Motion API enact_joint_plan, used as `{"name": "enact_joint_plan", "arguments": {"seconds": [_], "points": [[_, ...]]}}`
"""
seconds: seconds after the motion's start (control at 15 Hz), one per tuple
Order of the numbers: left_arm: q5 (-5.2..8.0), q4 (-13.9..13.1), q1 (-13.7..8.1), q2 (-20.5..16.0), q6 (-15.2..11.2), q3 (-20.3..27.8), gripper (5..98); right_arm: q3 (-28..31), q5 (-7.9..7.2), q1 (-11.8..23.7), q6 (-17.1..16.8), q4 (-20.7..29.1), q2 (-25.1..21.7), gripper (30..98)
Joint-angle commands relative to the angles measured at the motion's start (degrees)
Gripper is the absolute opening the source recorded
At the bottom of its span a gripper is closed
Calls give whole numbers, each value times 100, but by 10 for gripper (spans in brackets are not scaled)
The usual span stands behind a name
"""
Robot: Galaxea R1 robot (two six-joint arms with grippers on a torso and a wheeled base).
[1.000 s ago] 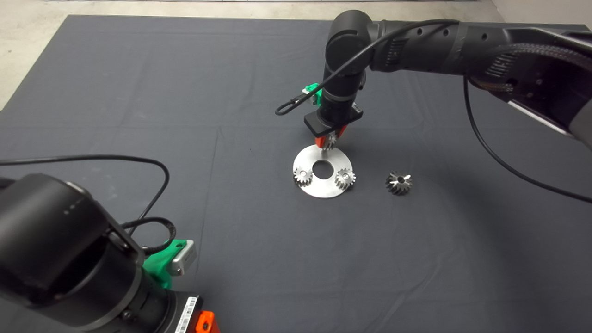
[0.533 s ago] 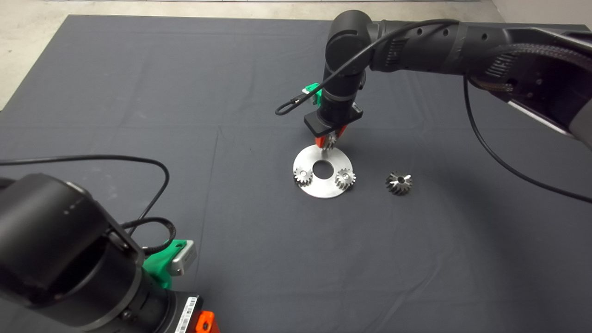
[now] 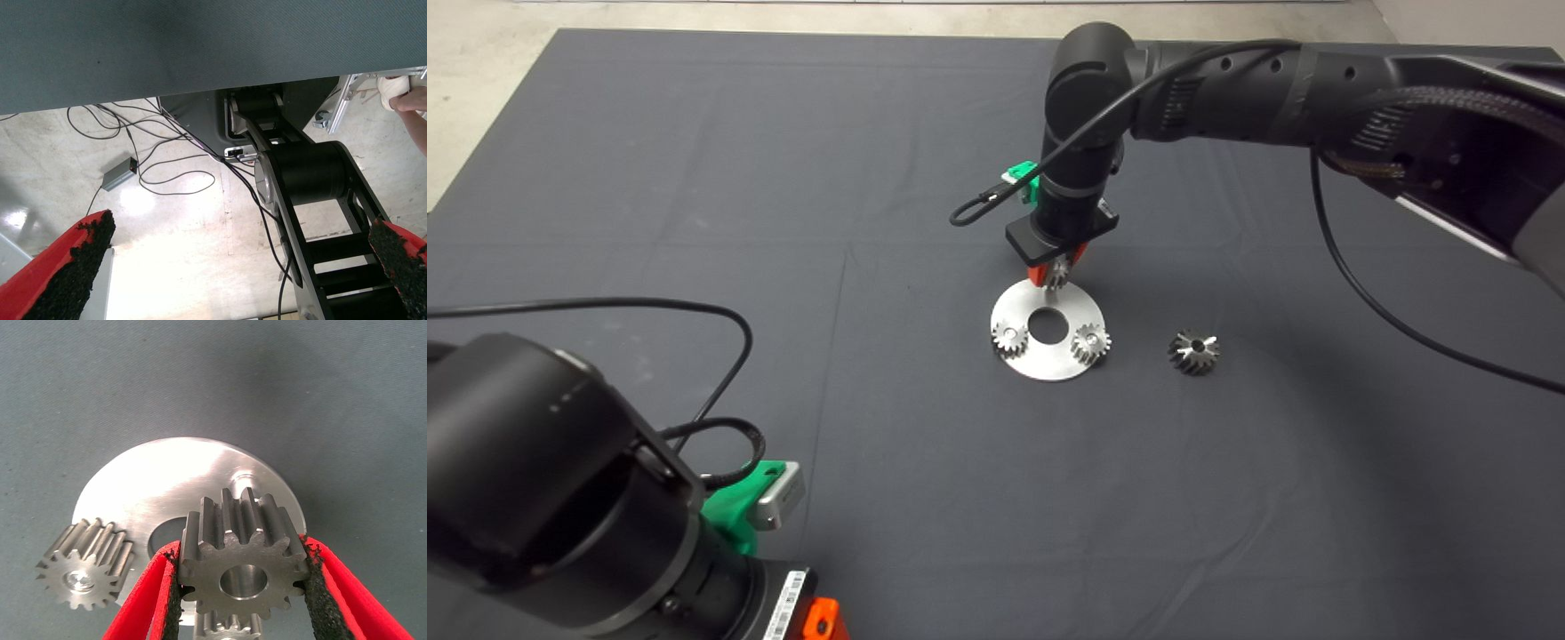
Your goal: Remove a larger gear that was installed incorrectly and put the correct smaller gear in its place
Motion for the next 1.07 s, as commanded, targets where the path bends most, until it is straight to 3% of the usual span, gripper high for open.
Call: {"name": "enact_joint_plan", "arguments": {"seconds": [0.0,1.0], "points": [[-8,-109,-26,-7,-44,68,981,130,-204,130,151,-397,38,416],[-8,-109,-26,-7,-44,68,981,59,-266,7,274,-538,-23,416]]}}
